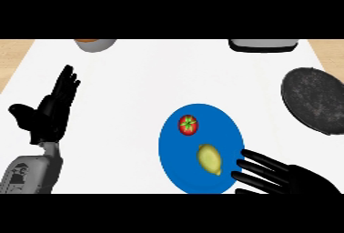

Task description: Pick the lemon from the plate and place it in the pan

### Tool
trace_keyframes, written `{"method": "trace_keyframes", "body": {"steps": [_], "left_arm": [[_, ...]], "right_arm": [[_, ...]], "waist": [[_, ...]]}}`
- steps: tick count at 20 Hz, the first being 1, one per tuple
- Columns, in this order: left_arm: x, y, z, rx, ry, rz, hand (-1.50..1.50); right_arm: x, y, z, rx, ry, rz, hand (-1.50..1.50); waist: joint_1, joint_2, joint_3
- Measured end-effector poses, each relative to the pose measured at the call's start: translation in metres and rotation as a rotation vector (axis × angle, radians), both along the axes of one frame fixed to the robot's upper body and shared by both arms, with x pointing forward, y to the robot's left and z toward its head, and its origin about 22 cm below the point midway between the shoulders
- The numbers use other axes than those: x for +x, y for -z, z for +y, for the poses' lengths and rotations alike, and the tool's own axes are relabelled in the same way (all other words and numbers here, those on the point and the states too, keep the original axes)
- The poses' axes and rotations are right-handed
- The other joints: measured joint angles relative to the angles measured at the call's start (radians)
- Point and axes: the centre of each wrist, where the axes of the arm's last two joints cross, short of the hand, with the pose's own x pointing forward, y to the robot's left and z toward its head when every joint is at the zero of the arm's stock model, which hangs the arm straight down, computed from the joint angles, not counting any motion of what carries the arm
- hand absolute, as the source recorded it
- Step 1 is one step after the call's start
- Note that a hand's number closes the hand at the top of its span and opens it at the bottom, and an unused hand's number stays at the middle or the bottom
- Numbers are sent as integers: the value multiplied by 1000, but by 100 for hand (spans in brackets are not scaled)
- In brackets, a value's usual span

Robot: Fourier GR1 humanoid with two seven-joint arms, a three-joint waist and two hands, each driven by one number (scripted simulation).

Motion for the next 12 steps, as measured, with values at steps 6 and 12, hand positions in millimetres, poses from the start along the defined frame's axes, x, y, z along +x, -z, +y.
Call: {"method": "trace_keyframes", "body": {"steps": [6, 12], "left_arm": [[-2, -3, 2, 5, 3, -1, 0], [4, 2, -1, 2, -3, 4, 0]], "right_arm": [[20, 10, 10, -74, -13, 9, -150], [21, 17, 28, -126, -11, -10, -150]], "waist": [[2, 0, 0], [-1, 0, 0]]}}
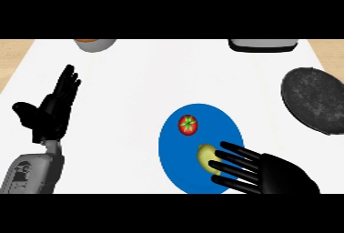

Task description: Pick the lemon from the plate and place it in the pan

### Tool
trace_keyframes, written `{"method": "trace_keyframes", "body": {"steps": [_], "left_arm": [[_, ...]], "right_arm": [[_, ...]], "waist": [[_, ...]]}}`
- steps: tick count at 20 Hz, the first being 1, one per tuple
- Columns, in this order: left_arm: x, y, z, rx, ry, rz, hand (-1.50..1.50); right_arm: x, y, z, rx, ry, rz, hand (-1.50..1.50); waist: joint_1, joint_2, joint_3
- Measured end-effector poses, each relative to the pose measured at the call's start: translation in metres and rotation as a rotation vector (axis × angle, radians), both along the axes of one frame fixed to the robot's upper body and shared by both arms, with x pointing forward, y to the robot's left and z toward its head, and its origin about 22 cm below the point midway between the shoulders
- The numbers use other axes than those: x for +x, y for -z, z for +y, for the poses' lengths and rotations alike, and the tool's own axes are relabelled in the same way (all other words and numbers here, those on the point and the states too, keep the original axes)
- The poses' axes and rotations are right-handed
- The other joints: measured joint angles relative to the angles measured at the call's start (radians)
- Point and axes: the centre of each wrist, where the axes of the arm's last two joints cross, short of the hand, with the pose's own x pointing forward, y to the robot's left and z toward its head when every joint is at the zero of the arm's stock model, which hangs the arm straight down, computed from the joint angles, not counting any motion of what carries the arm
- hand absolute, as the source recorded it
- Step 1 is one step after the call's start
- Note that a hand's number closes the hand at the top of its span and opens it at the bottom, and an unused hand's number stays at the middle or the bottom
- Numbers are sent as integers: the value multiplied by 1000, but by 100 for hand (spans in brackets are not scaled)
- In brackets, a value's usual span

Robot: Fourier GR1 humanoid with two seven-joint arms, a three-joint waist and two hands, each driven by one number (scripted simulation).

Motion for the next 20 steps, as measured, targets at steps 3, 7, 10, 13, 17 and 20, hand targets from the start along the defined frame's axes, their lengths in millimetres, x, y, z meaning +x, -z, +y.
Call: {"method": "trace_keyframes", "body": {"steps": [3, 7, 10, 13, 17, 20], "left_arm": [[-1, 6, 3, 1, -3, 1, 0], [-5, -3, 6, 4, -3, -2, 0], [-7, 1, 2, 3, -1, -2, 0], [-4, -5, 5, 3, -3, -7, 0], [-4, -2, 7, 2, 0, -3, 0], [-3, 1, 8, 0, 2, -5, 0]], "right_arm": [[0, 4, 12, -18, 8, -14, -150], [-3, 14, 14, -72, 70, -67, -150], [-1, 17, 20, -108, 109, -95, -150], [-2, 15, 21, -141, 139, -118, -150], [-2, 20, 35, -169, 156, -121, -150], [4, 23, 46, -183, 162, -122, -150]], "waist": [[0, 0, 0], [0, -1, 0], [0, -1, 0], [-1, -1, 0], [0, 0, 0], [0, 0, 0]]}}
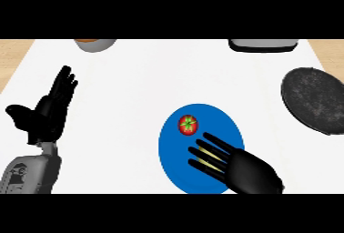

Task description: Pick the lemon from the plate and place it in the pan

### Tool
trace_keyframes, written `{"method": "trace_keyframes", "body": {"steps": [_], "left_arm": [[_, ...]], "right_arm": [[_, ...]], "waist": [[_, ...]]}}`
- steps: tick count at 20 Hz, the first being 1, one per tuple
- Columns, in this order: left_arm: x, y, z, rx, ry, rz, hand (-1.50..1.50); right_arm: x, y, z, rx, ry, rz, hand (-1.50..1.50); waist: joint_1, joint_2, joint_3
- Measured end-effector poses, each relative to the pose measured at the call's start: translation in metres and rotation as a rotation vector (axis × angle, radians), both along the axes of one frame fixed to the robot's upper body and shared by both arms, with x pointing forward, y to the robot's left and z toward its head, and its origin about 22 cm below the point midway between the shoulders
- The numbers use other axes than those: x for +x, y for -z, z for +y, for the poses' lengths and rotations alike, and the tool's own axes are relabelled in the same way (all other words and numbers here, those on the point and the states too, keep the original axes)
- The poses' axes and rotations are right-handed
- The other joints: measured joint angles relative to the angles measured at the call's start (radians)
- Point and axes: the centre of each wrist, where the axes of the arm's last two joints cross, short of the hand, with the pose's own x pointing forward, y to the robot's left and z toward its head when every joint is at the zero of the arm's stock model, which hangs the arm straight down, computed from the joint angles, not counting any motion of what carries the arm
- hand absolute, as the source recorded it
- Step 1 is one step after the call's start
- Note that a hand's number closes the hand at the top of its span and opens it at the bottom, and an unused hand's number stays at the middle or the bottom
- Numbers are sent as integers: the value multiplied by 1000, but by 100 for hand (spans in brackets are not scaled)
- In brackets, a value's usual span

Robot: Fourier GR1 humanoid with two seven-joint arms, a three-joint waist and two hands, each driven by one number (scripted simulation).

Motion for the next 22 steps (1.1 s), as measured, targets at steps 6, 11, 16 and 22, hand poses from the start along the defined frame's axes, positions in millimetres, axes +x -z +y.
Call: {"method": "trace_keyframes", "body": {"steps": [6, 11, 16, 22], "left_arm": [[-3, -5, -5, 2, -2, -3, 0], [3, -3, -6, -3, 2, -1, 0], [8, -2, -9, 0, 5, -1, 0], [1, 4, -10, 6, 3, 4, 0]], "right_arm": [[5, 17, 13, -37, 27, -17, -150], [12, 21, 17, -70, 41, -7, -150], [18, 31, 26, -107, 27, -4, 150], [23, 33, 27, -139, -71, -64, 150]], "waist": [[1, 0, 0], [0, 0, 0], [0, -5, -5], [0, -14, -11]]}}
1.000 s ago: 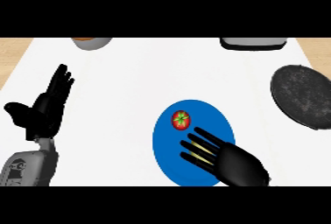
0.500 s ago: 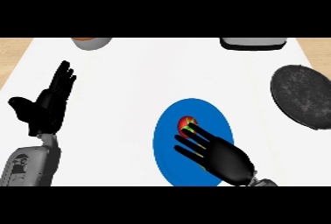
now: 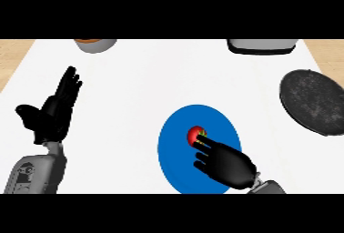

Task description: Pick the lemon from the plate and place it in the pan

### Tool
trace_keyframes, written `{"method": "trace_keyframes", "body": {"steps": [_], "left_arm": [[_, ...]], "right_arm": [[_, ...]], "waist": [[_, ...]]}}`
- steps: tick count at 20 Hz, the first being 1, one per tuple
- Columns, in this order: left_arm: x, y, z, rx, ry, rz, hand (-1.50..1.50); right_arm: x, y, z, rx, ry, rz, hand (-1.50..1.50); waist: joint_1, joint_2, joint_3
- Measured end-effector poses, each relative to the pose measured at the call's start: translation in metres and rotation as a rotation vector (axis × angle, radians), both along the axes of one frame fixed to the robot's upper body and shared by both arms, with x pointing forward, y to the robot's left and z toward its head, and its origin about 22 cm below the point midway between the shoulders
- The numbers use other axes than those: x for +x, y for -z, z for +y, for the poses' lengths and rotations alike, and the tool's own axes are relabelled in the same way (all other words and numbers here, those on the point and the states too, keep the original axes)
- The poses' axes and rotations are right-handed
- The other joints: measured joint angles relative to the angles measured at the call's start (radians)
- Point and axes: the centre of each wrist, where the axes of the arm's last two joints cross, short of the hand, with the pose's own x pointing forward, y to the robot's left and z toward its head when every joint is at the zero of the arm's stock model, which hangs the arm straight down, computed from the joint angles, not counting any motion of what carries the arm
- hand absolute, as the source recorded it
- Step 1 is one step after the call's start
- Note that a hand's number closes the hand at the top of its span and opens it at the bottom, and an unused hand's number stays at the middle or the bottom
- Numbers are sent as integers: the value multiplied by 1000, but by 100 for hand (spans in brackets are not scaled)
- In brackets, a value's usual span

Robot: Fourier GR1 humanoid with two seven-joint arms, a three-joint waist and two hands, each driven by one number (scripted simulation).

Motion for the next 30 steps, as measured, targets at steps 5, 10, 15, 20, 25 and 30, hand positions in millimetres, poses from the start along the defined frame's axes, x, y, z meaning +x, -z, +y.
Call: {"method": "trace_keyframes", "body": {"steps": [5, 10, 15, 20, 25, 30], "left_arm": [[1, -6, 7, 0, -6, -8, 0], [-2, -5, 11, 3, -30, -10, 0], [-5, -5, 15, 0, -39, -6, 0], [-1, -2, 13, -5, -34, -2, 0], [0, -3, 10, -5, -23, -1, 0], [0, -1, 6, -2, -8, -1, 0]], "right_arm": [[-1, -1, 3, -3, 9, 1, 150], [-17, 15, -23, 26, 359, 239, 150], [-35, 15, -38, 101, 690, 397, 150], [-60, -21, -46, 259, 843, 318, 150], [-77, -70, -53, 442, 904, 251, 150], [-72, -105, -73, 588, 976, 190, 150]], "waist": [[-2, -1, -1], [-31, -13, -11], [-36, -11, -4], [-30, 3, 6], [-20, 8, 10], [-8, 12, 11]]}}
